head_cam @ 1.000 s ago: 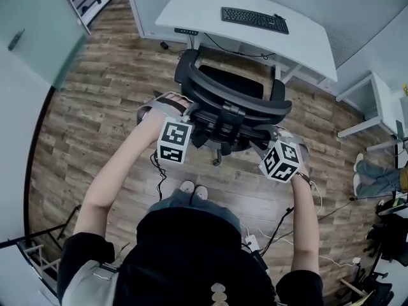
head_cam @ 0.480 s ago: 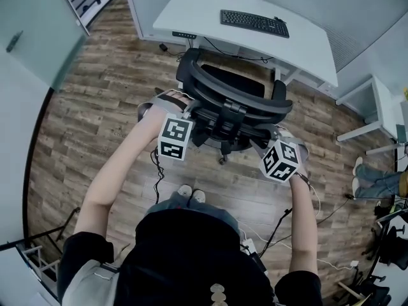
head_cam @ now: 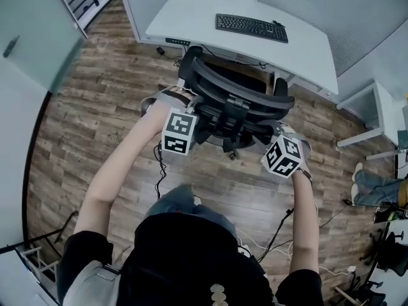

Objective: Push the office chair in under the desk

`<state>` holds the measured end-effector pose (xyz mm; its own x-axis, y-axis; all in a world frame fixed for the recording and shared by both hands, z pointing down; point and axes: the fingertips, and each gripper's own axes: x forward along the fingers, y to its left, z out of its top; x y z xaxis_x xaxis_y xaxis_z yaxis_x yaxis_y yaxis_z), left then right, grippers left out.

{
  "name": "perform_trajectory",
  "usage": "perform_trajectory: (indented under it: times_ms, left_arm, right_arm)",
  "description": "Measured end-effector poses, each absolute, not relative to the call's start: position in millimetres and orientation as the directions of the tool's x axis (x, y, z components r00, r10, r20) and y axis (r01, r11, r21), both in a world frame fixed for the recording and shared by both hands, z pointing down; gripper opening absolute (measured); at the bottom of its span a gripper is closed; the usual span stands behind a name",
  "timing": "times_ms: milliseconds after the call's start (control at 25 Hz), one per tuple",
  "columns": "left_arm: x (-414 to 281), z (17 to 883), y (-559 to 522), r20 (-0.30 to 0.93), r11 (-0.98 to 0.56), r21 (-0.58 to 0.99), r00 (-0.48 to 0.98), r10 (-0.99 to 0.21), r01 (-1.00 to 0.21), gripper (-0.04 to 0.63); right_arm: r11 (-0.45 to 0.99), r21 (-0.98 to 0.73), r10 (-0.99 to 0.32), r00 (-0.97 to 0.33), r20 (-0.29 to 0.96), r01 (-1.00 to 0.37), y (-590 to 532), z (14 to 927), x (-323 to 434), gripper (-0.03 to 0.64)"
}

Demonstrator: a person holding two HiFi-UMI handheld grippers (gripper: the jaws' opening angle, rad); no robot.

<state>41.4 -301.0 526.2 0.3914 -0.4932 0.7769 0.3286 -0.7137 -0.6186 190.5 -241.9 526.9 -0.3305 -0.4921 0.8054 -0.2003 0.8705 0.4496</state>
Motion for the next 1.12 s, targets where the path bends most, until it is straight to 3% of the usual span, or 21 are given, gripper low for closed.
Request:
perform_trajectory:
  times_ms: [280,880,1120]
  left_arm:
    - [75,523,-393,0.795,-0.731,-0.592,0.394,-0.461,0.340,0.141]
    - [85,526,-424,0.764,-0.713,-0.621,0.455,-0.458,0.325,0.140]
    - [98,525,-487,0.784,-0.731,-0.596,0.439,-0.439,0.333,0.140]
  right_arm:
    - [0.891,0.405,-0.453,-0.350,0.820,-0.206,-332,524,222,0.123]
    - [0.871,0.448,-0.490,-0.299,0.819,-0.200,-372,530,235,0.124]
    - [0.877,0.437,-0.480,-0.311,0.820,-0.200,-436,528,248,0.124]
